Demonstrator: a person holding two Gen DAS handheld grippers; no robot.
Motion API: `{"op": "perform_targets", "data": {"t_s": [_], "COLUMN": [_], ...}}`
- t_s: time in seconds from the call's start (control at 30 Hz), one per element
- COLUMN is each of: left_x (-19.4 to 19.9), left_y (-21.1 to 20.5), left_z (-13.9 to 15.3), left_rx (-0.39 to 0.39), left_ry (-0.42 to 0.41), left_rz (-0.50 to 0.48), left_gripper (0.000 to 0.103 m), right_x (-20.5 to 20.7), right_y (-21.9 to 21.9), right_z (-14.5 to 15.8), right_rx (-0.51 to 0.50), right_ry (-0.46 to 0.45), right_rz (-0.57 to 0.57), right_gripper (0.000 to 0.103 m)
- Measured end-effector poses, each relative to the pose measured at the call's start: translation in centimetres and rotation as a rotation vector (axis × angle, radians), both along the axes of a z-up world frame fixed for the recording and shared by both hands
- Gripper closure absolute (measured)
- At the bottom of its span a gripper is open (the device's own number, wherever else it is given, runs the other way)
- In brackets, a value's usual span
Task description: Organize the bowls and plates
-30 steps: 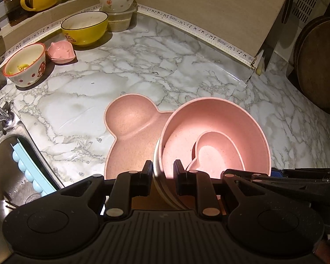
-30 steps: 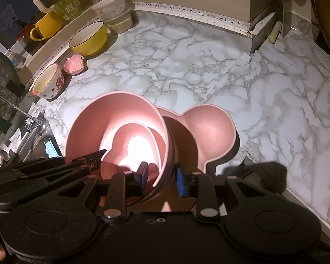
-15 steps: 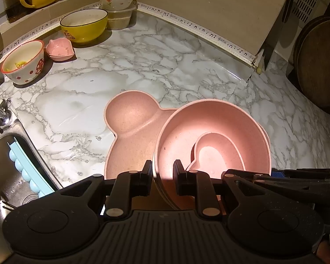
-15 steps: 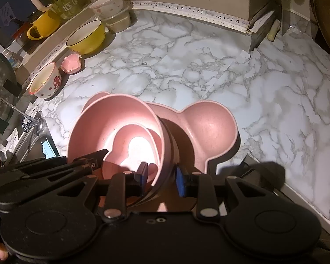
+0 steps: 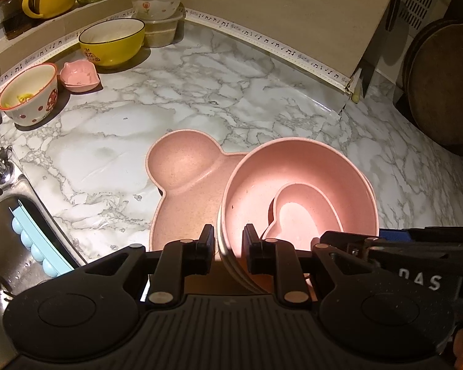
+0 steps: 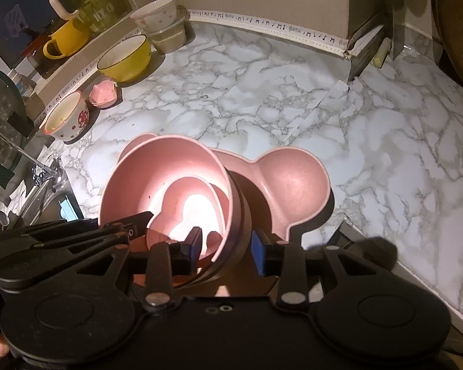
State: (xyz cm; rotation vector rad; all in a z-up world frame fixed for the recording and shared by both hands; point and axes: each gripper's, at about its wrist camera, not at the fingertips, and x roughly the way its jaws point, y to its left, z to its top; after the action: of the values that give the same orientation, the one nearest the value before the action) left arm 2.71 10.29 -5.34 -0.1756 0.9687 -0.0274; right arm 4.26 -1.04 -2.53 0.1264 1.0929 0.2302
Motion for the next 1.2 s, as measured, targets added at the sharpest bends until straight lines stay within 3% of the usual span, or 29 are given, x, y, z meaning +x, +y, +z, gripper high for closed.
{"op": "perform_targets", "data": {"t_s": [0.3, 0.43, 0.63, 0.8, 0.87, 1.2], "left_x": [-1.4, -2.2, -3.6, -5.4, -6.1, -9.6], "left_y": [0.5, 0.7, 0.2, -0.7, -1.1, -3.6], "left_z": [1.1, 1.7, 2.7, 4.0, 4.5, 5.8], "left_rx": [0.024, 0.049, 0.058, 0.074, 0.072, 0.062], "left_ry": [-0.05, -0.086, -0.119, -0.163, -0.179, -0.246], "left_rz": [-0.005, 0.012, 0.026, 0.036, 0.037, 0.013], "left_gripper": [0.07, 0.046, 0.045, 0.037, 0.036, 0.014], "right_x": [-1.9, -2.7, -4.0, -5.5, -6.1, -9.0], "right_y": [-0.3, -0.7, -1.3, -2.5, -3.3, -5.8], "right_z": [1.6, 2.3, 3.3, 4.4, 4.7, 6.0], "right_rx": [0.004, 0.004, 0.015, 0.047, 0.071, 0.06], "right_ry": [-0.081, -0.116, -0.167, -0.237, -0.253, -0.369], "right_rz": [0.012, 0.032, 0.088, 0.126, 0.131, 0.149], "right_gripper": [0.05, 0.045, 0.036, 0.013, 0.009, 0.001]}}
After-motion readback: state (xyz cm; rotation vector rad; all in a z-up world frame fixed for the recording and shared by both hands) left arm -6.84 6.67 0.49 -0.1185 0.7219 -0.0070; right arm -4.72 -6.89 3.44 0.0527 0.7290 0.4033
